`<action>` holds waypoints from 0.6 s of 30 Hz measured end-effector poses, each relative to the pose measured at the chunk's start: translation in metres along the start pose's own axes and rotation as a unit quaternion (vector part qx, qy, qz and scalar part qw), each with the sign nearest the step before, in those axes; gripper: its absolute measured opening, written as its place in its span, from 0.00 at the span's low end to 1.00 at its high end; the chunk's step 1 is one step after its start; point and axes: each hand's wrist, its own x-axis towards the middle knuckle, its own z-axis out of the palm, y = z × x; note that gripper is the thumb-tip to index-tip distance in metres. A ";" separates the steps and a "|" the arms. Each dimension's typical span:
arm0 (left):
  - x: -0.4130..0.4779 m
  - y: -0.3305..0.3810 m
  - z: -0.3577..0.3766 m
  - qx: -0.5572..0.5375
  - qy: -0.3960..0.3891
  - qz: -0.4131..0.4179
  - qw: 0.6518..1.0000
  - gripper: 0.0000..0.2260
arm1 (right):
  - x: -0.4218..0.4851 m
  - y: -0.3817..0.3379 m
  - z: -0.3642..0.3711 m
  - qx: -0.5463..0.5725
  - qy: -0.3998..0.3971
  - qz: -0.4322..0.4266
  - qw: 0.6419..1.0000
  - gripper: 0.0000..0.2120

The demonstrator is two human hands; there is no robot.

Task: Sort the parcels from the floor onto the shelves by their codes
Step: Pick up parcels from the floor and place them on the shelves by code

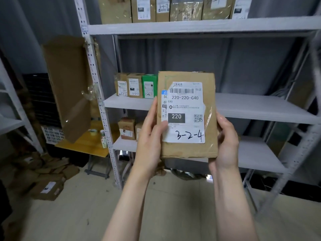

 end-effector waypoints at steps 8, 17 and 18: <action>0.032 -0.025 0.040 0.033 0.018 0.027 0.999 0.29 | 0.045 0.002 -0.035 -0.012 0.000 0.014 1.000 0.14; 0.115 -0.064 0.100 0.096 0.010 0.033 0.995 0.27 | 0.149 0.005 -0.082 0.003 0.004 0.043 0.999 0.20; 0.125 -0.069 0.110 0.101 0.004 0.041 0.994 0.27 | 0.162 0.004 -0.088 0.002 0.005 0.041 0.999 0.21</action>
